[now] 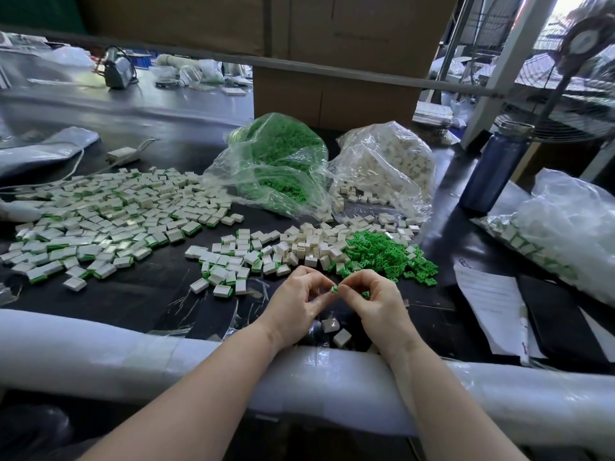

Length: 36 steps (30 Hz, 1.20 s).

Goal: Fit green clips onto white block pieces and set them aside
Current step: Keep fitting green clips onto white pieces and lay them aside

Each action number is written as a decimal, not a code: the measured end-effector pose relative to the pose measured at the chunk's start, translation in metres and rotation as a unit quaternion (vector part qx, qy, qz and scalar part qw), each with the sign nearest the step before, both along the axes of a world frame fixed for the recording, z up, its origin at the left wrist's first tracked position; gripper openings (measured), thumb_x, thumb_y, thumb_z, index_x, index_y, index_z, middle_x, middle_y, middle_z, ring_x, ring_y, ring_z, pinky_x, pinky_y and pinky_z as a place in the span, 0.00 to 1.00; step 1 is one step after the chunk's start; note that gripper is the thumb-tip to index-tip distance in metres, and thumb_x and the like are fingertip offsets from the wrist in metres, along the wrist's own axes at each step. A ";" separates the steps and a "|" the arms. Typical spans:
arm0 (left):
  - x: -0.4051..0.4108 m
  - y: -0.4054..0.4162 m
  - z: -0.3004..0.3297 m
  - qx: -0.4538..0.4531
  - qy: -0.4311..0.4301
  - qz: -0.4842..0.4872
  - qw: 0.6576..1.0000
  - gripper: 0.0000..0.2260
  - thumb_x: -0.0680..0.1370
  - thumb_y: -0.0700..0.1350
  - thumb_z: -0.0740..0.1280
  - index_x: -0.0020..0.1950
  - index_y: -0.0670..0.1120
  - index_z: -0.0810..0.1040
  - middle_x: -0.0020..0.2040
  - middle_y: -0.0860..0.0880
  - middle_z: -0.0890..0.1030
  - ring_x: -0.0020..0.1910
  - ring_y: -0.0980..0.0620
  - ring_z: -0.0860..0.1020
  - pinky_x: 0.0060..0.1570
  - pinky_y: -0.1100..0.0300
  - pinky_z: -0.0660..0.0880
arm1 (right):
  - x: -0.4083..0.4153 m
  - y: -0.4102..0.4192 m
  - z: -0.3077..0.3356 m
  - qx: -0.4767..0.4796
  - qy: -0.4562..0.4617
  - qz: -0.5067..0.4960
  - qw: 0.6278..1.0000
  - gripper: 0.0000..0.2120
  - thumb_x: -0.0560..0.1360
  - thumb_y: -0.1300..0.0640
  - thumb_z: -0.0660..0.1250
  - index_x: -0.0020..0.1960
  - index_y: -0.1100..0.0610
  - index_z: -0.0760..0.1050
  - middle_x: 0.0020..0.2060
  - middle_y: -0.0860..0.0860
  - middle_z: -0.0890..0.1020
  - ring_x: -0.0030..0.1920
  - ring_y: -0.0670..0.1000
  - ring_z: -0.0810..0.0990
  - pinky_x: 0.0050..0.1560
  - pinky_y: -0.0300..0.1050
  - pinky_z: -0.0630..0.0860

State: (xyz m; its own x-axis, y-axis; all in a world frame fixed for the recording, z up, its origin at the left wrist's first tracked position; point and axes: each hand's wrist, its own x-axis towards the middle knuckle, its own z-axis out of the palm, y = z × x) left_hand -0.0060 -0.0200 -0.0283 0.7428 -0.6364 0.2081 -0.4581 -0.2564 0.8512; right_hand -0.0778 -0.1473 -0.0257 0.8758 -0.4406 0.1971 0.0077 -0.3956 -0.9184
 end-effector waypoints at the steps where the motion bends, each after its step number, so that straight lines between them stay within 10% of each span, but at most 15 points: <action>1: 0.000 0.000 0.000 0.002 0.002 0.006 1.000 0.04 0.75 0.41 0.68 0.49 0.44 0.80 0.47 0.49 0.77 0.43 0.51 0.76 0.47 0.64 0.74 | 0.000 -0.001 0.000 -0.006 -0.008 -0.011 1.000 0.06 0.72 0.63 0.70 0.39 0.55 0.78 0.36 0.52 0.80 0.39 0.48 0.77 0.44 0.41 0.75; 13: 0.008 0.009 -0.001 -0.039 -0.040 0.258 0.964 0.11 0.77 0.37 0.64 0.57 0.46 0.80 0.51 0.48 0.77 0.45 0.53 0.76 0.50 0.66 0.73 | -0.003 -0.031 -0.007 0.028 -0.029 -0.381 0.924 0.04 0.73 0.62 0.68 0.40 0.56 0.76 0.44 0.61 0.81 0.43 0.56 0.77 0.45 0.42 0.70; 17: 0.011 0.009 -0.002 -0.009 -0.034 0.288 0.957 0.12 0.76 0.37 0.65 0.59 0.43 0.79 0.56 0.45 0.68 0.51 0.49 0.73 0.51 0.76 0.60 | -0.003 -0.034 -0.008 0.036 0.015 -0.395 0.918 0.06 0.74 0.65 0.64 0.47 0.59 0.80 0.49 0.60 0.81 0.46 0.57 0.78 0.48 0.44 0.72; 23: 0.010 0.008 -0.002 0.096 -0.019 0.277 0.956 0.19 0.76 0.42 0.66 0.65 0.37 0.71 0.65 0.42 0.62 0.64 0.44 0.65 0.64 0.63 0.61 | -0.001 -0.033 -0.010 -0.020 0.119 -0.375 0.919 0.10 0.76 0.61 0.64 0.55 0.60 0.80 0.57 0.60 0.78 0.59 0.60 0.74 0.62 0.52 0.70; 36: 0.007 0.007 -0.002 0.142 -0.039 0.240 0.960 0.21 0.77 0.44 0.65 0.69 0.38 0.68 0.72 0.43 0.56 0.72 0.45 0.57 0.71 0.58 0.55 | -0.001 -0.030 -0.007 -0.076 0.170 -0.351 0.918 0.08 0.75 0.57 0.67 0.53 0.56 0.79 0.55 0.58 0.77 0.58 0.59 0.72 0.60 0.52 0.70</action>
